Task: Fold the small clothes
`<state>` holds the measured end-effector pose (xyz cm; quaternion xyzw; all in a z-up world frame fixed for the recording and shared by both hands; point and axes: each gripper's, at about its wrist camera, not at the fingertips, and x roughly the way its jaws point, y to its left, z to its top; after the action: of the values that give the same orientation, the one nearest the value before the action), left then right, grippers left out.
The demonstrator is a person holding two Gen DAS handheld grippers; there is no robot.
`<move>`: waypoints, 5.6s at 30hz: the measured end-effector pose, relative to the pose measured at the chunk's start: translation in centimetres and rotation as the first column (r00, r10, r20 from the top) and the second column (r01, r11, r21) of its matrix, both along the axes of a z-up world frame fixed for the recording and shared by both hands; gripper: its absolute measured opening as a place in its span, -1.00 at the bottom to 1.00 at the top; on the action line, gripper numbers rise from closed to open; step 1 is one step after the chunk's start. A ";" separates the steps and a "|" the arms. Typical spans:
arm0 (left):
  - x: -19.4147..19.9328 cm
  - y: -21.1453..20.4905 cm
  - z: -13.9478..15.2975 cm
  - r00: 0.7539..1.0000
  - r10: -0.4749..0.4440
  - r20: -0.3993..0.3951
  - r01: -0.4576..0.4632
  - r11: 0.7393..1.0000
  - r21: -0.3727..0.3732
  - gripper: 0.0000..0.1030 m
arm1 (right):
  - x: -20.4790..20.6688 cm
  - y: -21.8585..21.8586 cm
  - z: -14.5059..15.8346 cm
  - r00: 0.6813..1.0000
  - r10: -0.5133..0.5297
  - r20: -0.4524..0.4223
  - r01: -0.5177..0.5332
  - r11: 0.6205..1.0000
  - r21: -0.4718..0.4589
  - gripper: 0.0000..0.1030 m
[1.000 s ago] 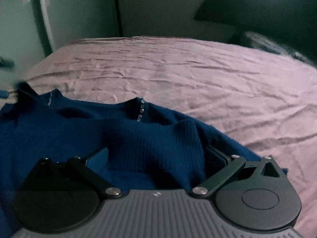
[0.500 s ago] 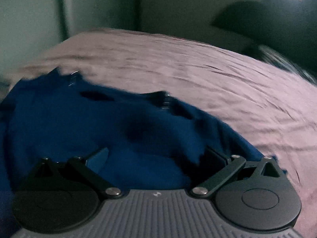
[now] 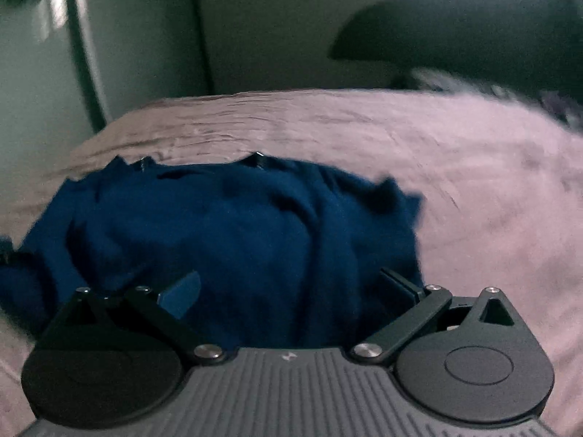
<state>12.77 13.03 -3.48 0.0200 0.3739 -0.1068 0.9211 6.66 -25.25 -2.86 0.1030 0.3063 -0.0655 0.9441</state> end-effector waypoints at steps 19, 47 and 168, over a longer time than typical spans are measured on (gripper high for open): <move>-1.8 1.1 0.2 0.998 0.048 0.032 -0.045 0.995 -0.088 -0.97 | -3.0 -0.1 -2.0 1.000 -0.010 0.011 0.010 1.000 -0.025 -0.66; -4.7 -0.1 0.2 0.989 0.125 0.073 -0.136 0.977 0.165 0.37 | -1.7 4.7 -1.5 0.997 0.061 -0.042 -0.068 0.981 -0.182 0.50; 9.4 -35.3 1.7 0.922 -0.385 -0.029 0.386 0.921 0.046 -0.79 | -3.5 -3.7 -3.7 0.958 0.004 0.286 -0.144 0.871 0.470 -0.81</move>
<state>22.21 -22.26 -1.73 0.1155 0.3742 -0.2768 0.8775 3.15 -28.92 -6.56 0.3331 0.1823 0.0650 0.9228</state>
